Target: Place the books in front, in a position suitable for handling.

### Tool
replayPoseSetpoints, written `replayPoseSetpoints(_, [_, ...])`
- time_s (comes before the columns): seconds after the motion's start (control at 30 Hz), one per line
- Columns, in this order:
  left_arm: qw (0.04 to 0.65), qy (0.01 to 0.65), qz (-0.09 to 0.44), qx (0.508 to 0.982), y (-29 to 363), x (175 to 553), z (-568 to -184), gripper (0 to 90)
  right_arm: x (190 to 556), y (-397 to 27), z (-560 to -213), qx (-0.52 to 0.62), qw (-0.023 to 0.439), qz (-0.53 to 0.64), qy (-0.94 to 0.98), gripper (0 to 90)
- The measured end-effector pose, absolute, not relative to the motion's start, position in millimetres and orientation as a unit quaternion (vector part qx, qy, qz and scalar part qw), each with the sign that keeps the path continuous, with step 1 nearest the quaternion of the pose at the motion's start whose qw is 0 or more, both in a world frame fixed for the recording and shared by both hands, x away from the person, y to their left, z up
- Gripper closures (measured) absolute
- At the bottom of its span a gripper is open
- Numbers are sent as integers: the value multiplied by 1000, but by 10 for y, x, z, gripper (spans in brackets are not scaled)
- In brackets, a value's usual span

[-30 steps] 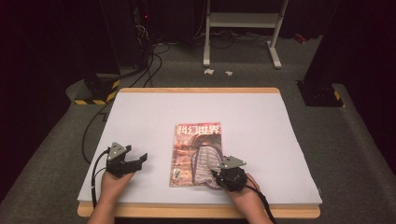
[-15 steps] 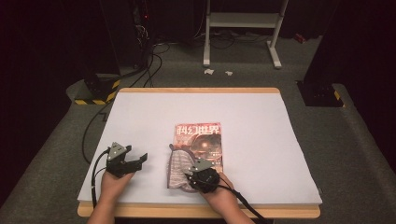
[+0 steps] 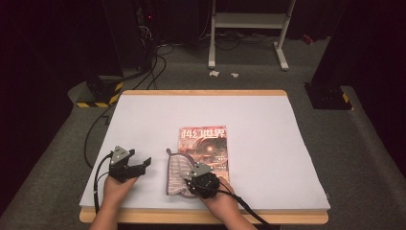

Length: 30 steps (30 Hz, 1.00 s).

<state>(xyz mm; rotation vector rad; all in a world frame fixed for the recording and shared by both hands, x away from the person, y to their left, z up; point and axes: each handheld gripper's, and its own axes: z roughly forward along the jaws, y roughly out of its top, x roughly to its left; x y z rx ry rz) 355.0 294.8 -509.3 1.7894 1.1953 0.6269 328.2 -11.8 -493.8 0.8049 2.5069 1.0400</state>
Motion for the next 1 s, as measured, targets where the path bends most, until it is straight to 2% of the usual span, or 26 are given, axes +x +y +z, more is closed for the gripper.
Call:
replayPoseSetpoints(0.63, [433, 478, 255, 720, 2940, 3547, -5093, 193, 3299, -1079, -4949, 359, 184, 366, 839, 655])
replayPoseSetpoints(1.0, [432, 479, 255, 720, 2941, 3548, -5093, 194, 3305, -1252, -4942, 374, 187, 365, 832, 655])
